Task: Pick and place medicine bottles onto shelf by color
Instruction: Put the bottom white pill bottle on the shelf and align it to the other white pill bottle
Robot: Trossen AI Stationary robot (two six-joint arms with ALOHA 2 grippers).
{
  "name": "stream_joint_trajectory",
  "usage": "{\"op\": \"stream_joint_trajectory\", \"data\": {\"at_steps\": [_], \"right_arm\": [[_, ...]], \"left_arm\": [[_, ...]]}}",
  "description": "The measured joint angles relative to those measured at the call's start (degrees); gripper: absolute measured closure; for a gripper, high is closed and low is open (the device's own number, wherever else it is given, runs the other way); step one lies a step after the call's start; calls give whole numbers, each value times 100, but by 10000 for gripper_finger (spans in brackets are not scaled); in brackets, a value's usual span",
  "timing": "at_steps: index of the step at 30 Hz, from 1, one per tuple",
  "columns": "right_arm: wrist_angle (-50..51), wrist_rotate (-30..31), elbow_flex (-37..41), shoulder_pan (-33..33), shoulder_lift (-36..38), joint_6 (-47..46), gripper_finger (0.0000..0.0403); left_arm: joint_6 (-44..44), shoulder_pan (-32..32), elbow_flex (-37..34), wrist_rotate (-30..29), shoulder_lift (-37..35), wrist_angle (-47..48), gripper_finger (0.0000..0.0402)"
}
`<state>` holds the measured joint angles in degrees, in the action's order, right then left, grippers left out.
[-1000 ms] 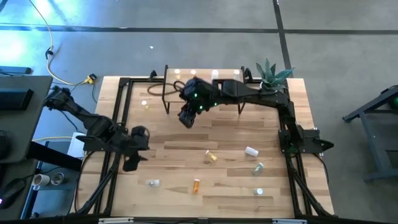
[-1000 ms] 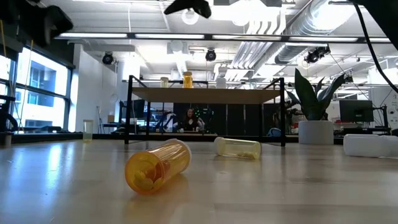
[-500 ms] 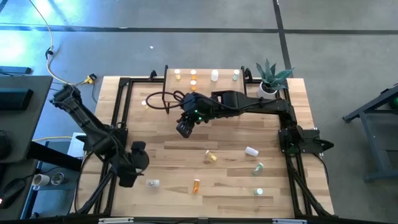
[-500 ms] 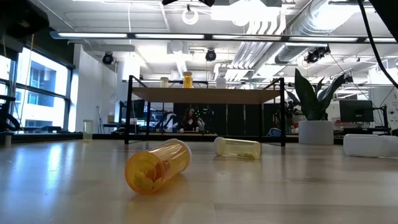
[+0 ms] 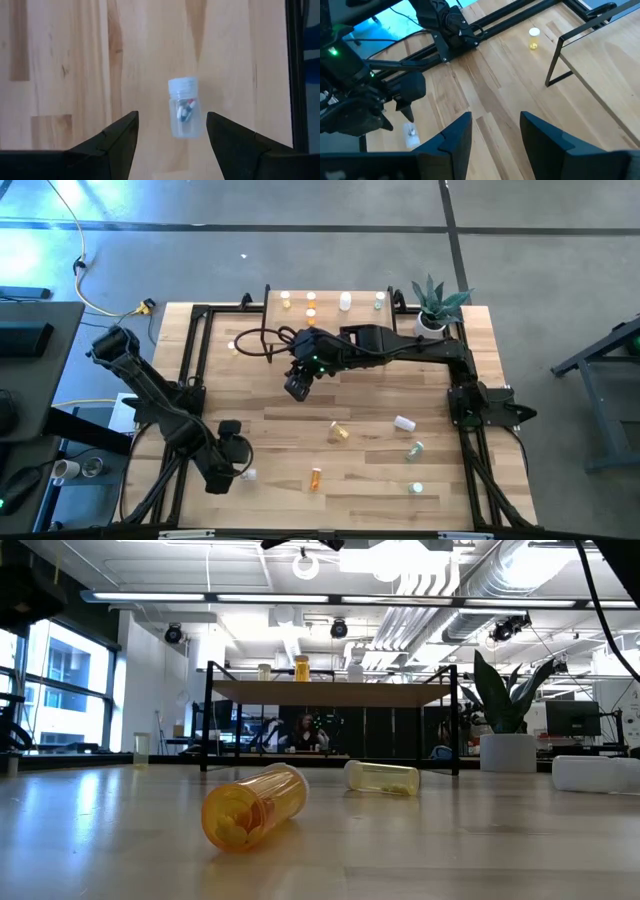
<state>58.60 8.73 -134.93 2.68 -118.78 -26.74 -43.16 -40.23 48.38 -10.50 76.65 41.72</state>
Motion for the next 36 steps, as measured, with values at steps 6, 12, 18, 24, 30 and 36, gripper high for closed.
{"op": "stream_joint_trajectory", "data": {"at_steps": [6, 12, 18, 24, 30, 36], "right_arm": [[56, 0, 0, 0, -2, 22, 245], [73, -5, 0, 0, -2, 214, 245], [71, -17, 0, 0, -4, 262, 245], [74, -15, 0, 0, -4, 279, 245], [74, -15, 0, 0, -4, 279, 245], [78, -37, 0, -1, -4, 279, 245]], "left_arm": [[-168, -91, -2, 114, 394, -28, 179], [-179, -160, -2, 282, 762, -294, 179], [-187, -151, -2, 350, 1049, -369, 179], [-181, -131, -2, 398, 1329, -580, 179], [-175, -112, 0, 418, 1611, -690, 179], [-168, -101, 0, 439, 1808, -747, 188]]}}
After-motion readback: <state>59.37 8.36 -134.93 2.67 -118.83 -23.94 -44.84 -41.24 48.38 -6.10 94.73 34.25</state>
